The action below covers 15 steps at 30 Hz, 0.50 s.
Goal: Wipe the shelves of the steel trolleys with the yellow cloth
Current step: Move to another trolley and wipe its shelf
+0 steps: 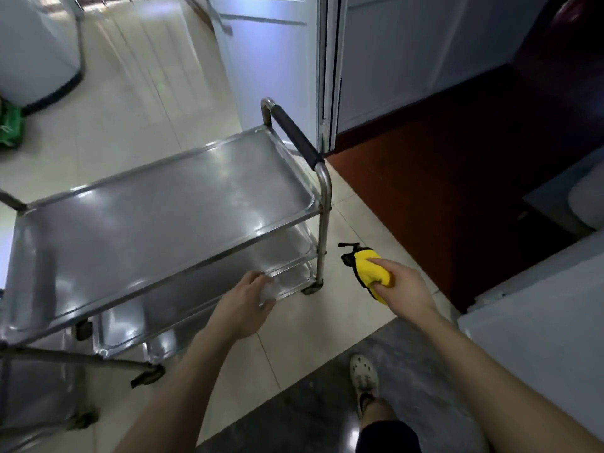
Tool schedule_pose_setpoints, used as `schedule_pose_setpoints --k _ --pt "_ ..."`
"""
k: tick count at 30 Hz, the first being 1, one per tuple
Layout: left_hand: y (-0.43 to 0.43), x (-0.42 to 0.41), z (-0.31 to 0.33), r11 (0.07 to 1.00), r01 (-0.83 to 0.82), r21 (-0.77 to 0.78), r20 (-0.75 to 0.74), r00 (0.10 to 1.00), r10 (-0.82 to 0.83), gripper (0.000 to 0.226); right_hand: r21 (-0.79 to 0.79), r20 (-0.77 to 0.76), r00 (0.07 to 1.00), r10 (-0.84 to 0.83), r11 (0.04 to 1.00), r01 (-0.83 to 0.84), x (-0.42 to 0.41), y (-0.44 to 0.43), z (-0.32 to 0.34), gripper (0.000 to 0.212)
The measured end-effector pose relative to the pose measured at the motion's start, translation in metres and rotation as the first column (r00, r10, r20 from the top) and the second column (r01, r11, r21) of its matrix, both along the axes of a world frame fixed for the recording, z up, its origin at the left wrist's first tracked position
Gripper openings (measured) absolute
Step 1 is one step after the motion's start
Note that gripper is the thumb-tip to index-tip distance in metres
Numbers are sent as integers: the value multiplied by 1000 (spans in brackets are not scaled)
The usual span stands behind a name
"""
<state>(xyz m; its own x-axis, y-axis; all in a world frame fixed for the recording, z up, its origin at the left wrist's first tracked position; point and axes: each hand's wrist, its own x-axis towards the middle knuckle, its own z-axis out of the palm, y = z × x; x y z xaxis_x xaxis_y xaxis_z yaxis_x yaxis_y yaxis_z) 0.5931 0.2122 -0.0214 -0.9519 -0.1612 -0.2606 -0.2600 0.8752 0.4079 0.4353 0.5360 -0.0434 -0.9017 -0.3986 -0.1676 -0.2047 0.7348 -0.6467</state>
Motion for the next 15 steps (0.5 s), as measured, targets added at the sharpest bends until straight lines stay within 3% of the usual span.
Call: schedule_pose_setpoints --k 8,15 --pt "11 -193 21 994 -104 -18 -115 988 101 45 -59 -4 1000 25 998 -25 -194 29 12 62" --pt "30 -338 63 992 -106 -63 -286 954 84 42 -53 39 991 127 991 -125 -352 21 33 61"
